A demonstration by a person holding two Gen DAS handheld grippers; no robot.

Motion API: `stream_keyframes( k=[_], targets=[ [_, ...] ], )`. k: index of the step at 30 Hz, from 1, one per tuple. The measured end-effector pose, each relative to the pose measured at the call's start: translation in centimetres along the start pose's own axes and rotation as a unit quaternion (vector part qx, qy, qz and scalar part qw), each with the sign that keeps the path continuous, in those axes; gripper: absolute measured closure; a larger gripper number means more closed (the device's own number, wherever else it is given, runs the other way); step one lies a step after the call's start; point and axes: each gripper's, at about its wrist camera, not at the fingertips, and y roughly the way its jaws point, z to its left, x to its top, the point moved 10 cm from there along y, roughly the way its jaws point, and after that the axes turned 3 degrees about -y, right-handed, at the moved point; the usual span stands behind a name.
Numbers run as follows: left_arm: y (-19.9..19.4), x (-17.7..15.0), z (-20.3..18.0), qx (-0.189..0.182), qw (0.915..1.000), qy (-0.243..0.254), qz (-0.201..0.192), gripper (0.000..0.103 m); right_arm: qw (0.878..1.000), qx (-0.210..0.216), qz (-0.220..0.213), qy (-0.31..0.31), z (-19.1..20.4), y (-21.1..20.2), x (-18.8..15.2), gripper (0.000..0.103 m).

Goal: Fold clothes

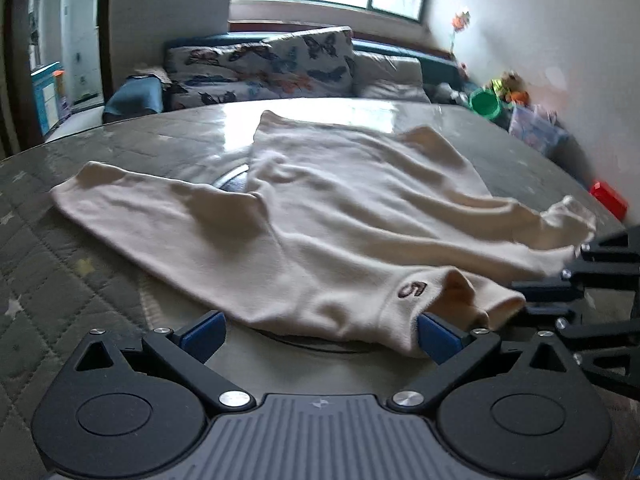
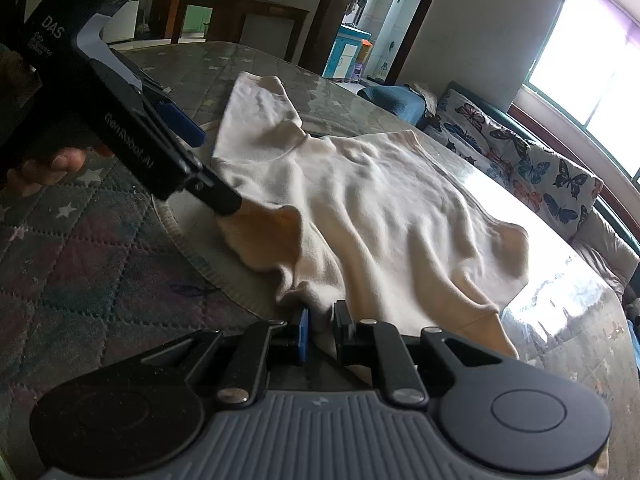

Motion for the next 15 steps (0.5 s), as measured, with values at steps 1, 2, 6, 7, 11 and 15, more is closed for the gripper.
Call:
stream_keyframes(
  k=[1, 2, 6, 7, 11, 15],
  targets=[
    [0.0, 0.0, 0.3, -0.003, 1.0000, -0.008, 0.000, 0.000, 1.000, 0.000, 0.000, 0.000, 0.0, 0.0, 0.0, 0.091],
    [0.0, 0.0, 0.6, -0.005, 0.9999, -0.015, 0.001, 0.000, 1.000, 0.000, 0.000, -0.001, 0.0, 0.1, 0.1, 0.091],
    [-0.5, 0.1, 1.5, 0.035, 0.9992, -0.007, -0.019, 0.000, 1.000, -0.001, 0.000, -0.003, 0.2, 0.2, 0.2, 0.091],
    [-0.8, 0.1, 1.6, 0.047, 0.9985, -0.004, -0.028, 0.000, 1.000, -0.001, 0.000, -0.003, 0.3, 0.2, 0.2, 0.091],
    [-1.5, 0.0, 2.4, 0.069, 0.9968, -0.007, -0.040, 0.000, 1.000, -0.002, 0.000, -0.003, 0.5, 0.2, 0.5, 0.091],
    [-1.7, -0.3, 2.6, 0.069, 0.9966, -0.009, -0.044, 0.000, 1.000, -0.003, 0.000, -0.004, 0.6, 0.2, 0.5, 0.090]
  ],
)
